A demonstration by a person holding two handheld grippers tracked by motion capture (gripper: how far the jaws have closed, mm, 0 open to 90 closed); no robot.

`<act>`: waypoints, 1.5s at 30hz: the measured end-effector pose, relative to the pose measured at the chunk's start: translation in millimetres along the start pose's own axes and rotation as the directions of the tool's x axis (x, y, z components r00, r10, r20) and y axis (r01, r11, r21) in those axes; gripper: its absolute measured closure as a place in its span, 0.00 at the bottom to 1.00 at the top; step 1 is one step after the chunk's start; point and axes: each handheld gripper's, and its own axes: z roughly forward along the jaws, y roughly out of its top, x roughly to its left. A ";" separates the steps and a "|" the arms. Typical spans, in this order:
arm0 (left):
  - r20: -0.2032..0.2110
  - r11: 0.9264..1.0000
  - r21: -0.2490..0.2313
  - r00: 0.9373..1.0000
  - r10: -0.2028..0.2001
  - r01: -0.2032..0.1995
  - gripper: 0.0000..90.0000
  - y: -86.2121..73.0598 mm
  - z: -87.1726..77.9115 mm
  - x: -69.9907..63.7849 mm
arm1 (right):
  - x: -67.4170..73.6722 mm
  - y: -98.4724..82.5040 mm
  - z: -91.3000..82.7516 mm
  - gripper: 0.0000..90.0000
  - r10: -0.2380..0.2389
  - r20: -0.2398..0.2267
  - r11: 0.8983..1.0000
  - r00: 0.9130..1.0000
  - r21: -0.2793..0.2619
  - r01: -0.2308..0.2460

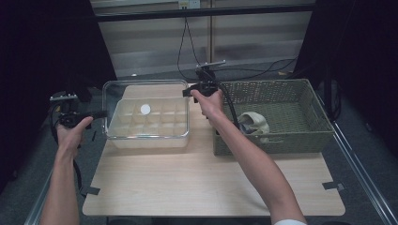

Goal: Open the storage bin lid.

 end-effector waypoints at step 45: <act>-0.006 0.997 -0.050 0.999 0.053 -0.054 0.86 0.7 -25.8 -20.2 | 15.9 -13.7 -33.8 0.84 -0.038 -0.047 0.997 0.998 -0.070 0.035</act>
